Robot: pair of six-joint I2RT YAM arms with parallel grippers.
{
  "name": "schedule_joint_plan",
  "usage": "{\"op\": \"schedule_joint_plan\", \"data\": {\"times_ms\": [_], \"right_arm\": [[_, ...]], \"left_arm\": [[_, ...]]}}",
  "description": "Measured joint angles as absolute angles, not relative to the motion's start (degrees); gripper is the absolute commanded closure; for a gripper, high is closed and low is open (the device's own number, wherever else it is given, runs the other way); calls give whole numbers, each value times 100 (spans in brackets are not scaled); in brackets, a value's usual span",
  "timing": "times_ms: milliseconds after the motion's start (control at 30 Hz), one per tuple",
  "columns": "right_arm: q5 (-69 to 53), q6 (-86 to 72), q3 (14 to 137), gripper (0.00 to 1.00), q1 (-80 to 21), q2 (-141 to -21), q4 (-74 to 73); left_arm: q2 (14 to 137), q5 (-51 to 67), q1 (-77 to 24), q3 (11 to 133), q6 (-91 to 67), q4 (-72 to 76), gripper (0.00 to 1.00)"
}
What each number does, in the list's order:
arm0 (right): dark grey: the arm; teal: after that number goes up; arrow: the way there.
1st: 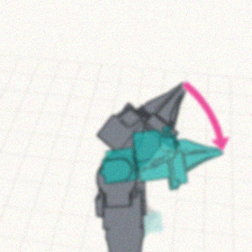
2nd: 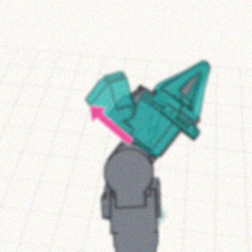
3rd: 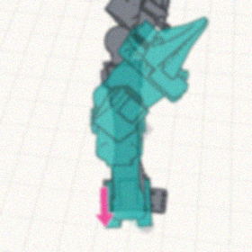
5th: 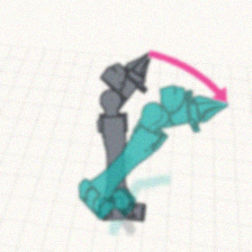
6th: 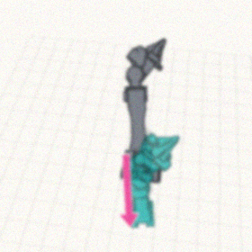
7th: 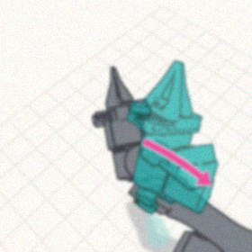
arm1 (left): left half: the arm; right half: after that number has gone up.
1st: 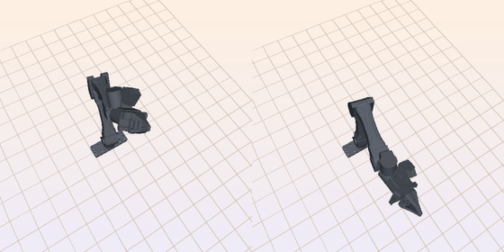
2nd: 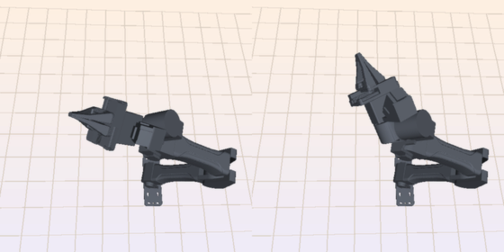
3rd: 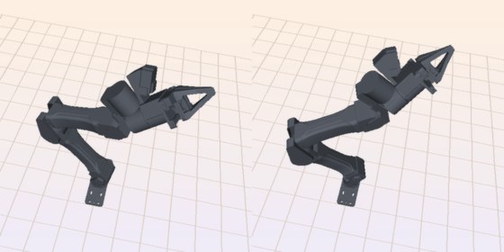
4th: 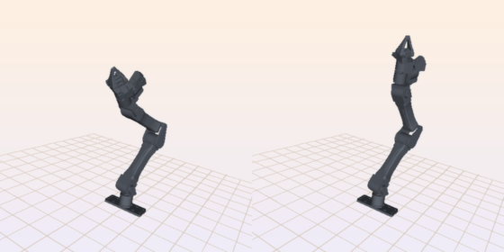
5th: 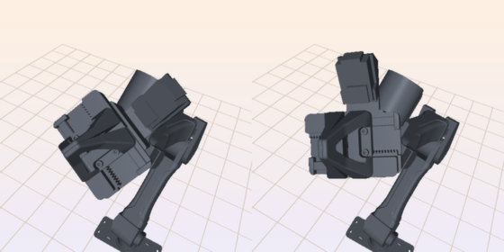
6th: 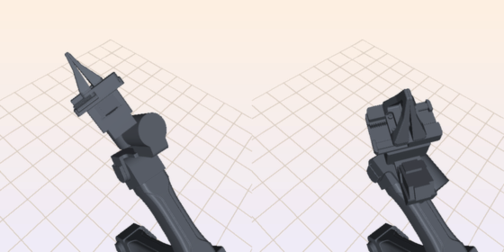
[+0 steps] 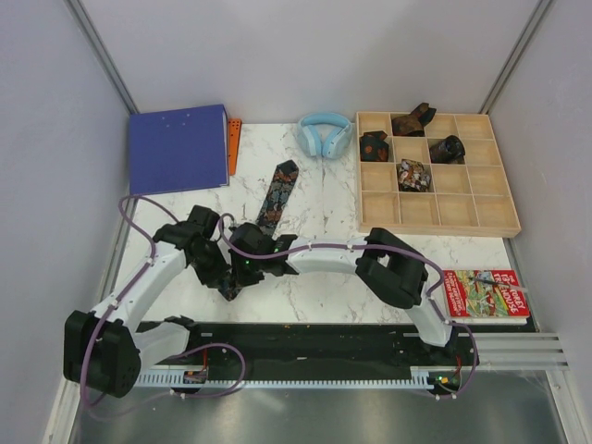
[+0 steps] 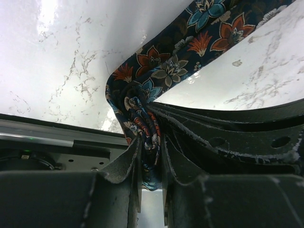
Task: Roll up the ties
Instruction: Roll the tie at the center of the board.
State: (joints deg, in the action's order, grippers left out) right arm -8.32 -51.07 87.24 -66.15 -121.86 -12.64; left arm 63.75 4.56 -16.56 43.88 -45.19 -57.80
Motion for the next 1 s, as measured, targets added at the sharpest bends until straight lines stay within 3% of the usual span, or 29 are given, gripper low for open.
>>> {"op": "schedule_joint_plan", "data": {"times_ms": [467, 700, 933, 1000], "right_arm": [[-1308, -5231, 8676, 89, -6182, -12429, -928], [-1483, -5192, 8565, 68, -5944, -12479, -821], [-1682, -5094, 8064, 62, -5551, -12206, -749], [-1678, -5061, 7905, 62, -5433, -12040, -764]], "left_arm": [[7310, 388, -1640, 4694, -4193, -5341, 90], [7669, 333, -1643, 4762, -4185, -5085, 91], [7981, 298, -1643, 4840, -4182, -4904, 89], [8060, 290, -1643, 4882, -4182, -4906, 84]]}}
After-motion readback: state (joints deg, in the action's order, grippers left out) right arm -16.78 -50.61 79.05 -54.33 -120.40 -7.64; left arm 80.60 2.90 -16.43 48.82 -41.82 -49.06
